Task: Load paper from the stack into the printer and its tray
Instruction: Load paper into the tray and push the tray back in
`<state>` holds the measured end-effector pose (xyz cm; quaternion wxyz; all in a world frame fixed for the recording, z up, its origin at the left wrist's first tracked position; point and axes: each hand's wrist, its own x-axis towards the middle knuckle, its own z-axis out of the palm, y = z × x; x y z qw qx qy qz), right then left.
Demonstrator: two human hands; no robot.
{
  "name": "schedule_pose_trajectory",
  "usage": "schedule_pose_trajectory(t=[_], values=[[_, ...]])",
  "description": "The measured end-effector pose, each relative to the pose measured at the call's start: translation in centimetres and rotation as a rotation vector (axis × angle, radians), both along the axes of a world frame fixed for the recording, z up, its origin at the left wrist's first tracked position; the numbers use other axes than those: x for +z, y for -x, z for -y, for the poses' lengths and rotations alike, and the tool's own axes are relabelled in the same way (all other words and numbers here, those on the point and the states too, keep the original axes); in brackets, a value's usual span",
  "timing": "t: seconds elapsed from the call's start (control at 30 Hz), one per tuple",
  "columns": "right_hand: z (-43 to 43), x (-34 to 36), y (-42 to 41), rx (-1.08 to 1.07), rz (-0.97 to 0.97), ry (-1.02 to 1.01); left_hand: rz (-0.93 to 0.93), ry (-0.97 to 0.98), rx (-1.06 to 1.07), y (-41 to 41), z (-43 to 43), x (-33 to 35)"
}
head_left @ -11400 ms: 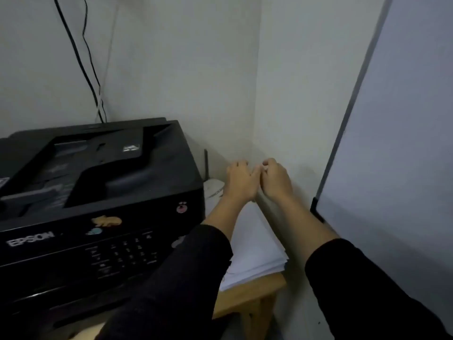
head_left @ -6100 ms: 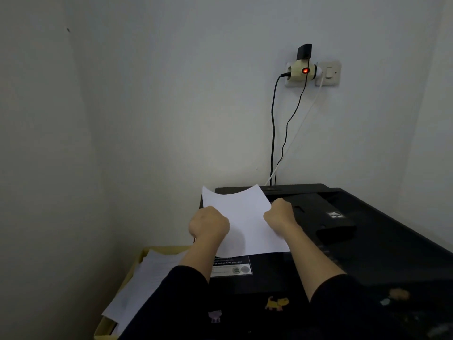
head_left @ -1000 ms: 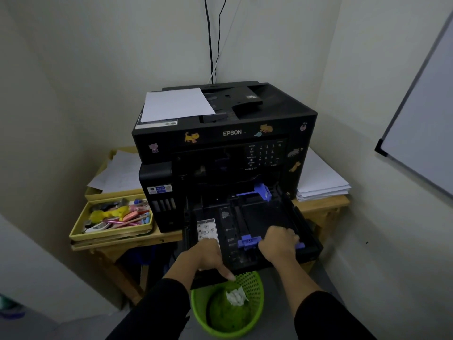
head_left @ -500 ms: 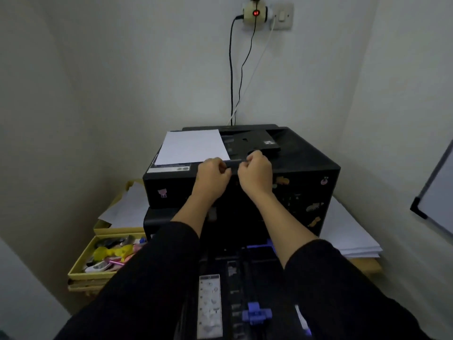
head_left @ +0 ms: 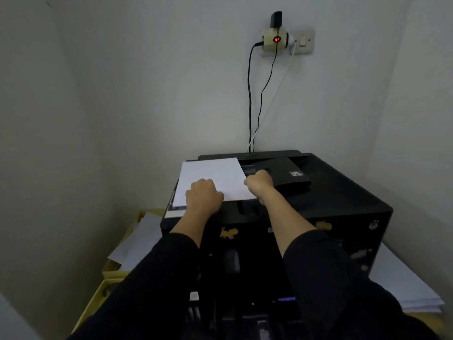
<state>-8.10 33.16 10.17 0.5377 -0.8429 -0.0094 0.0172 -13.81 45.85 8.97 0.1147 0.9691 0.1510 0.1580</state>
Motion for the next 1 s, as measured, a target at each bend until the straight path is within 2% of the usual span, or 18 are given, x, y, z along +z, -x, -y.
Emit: schedule_pose_trajectory(t=[0.2, 0.33, 0.4, 0.5, 0.53, 0.57, 0.6, 0.67, 0.7, 0.73, 0.77, 0.9, 1.0], values=[[-2.1, 0.4, -2.5, -0.041, -0.117, 0.041, -0.093, 0.07, -0.001, -1.7, -1.5, 0.1], [-2.7, 0.8, -2.9, -0.056, -0.114, 0.12, -0.107, 0.27, 0.027, -2.7, -2.2, 0.9], [-2.6, 1.3, -3.3, -0.069, -0.083, 0.088, -0.041, 0.378, 0.085, -3.3, -2.7, 1.3], [-1.5, 2.3, -3.6, -0.127, -0.047, -0.055, 0.097, 0.36, 0.311, -3.7, -3.7, 2.3], [-1.0, 2.7, -3.7, -0.144, -0.051, -0.114, 0.135, 0.419, 0.381, -3.6, -4.1, 2.7], [-0.4, 3.1, -3.7, -0.154, -0.059, -0.164, 0.165, 0.534, 0.424, -4.2, -4.8, 2.9], [0.1, 3.5, -3.6, -0.158, -0.07, -0.199, 0.182, 0.734, 0.425, -4.8, -5.4, 3.2], [0.9, 4.3, -3.4, -0.145, -0.091, -0.227, 0.176, 1.215, 0.255, -5.9, -6.4, 3.5], [1.1, 4.6, -3.3, -0.133, -0.099, -0.237, 0.148, 1.377, 0.166, -6.8, -6.9, 3.3], [1.3, 4.7, -3.2, -0.122, -0.109, -0.249, 0.146, 1.445, 0.102, -7.1, -7.0, 3.4], [1.4, 4.8, -3.1, -0.111, -0.114, -0.257, 0.155, 1.443, 0.054, -6.6, -6.8, 4.0], [0.9, 4.8, -3.1, -0.06, -0.046, -0.283, 0.297, 1.17, 0.039, -6.1, -6.1, 5.2], [0.0, 5.1, -3.2, -0.058, 0.053, -0.337, 0.442, 1.121, 0.017, -5.5, -5.4, 5.8]])
